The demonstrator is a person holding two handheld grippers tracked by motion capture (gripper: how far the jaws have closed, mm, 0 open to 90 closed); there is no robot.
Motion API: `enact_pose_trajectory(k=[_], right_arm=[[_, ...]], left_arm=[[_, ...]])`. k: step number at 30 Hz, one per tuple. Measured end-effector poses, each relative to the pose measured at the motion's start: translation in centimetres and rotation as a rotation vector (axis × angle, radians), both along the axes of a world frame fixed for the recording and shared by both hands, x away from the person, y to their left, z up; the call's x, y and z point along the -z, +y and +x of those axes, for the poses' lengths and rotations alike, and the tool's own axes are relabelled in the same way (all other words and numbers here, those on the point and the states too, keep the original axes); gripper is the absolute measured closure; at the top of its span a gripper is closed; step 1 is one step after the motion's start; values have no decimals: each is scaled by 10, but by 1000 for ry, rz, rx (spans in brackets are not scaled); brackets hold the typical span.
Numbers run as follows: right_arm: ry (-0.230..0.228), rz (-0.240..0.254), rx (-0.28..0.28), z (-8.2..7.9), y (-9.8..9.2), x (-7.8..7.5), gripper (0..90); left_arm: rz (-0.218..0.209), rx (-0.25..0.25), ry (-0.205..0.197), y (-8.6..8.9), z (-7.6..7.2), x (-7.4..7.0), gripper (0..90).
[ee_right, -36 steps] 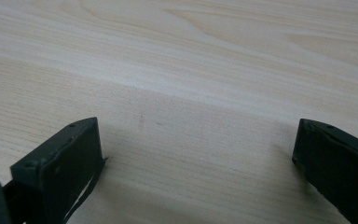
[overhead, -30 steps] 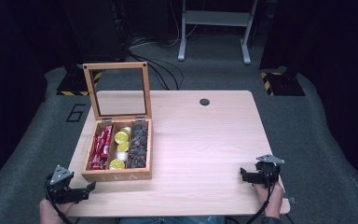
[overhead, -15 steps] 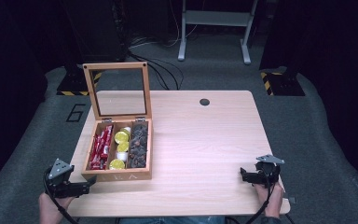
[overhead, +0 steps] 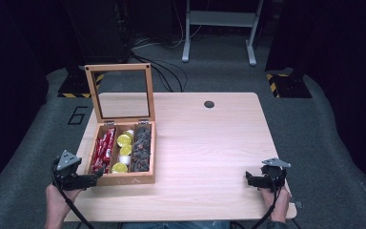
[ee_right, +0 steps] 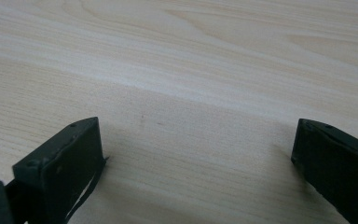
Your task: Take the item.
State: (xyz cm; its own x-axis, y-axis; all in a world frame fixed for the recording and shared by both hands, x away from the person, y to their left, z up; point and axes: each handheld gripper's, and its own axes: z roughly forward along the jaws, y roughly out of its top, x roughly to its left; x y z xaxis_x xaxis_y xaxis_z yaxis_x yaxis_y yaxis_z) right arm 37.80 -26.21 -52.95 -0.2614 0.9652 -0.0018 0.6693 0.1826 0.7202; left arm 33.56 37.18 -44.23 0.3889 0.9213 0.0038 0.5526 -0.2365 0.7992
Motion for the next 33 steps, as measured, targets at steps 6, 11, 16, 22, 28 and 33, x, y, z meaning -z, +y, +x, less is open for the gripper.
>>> enact_pose_trajectory(k=[6, 11, 16, 22, 28, 33], right_arm=[[-2, -2, -5, 0, 0, 0, 14], [-6, -2, -5, 0, 0, 0, 14], [-7, -2, -5, 0, 0, 0, 15], [-7, -2, -5, 0, 0, 0, 15], [-5, -2, -5, 0, 0, 0, 17], [-5, -1, -6, 0, 0, 0, 18]], left_arm=[[16, 6, 4, -6, 14, -5, 103], [32, 4, -3, -11, 24, -7, 229], [36, -17, 21, -10, 35, -4, 360], [57, -51, 39, -12, 48, -2, 488], [57, -87, 63, -12, 57, 4, 587], [46, -100, 69, -13, 60, 6, 655]])
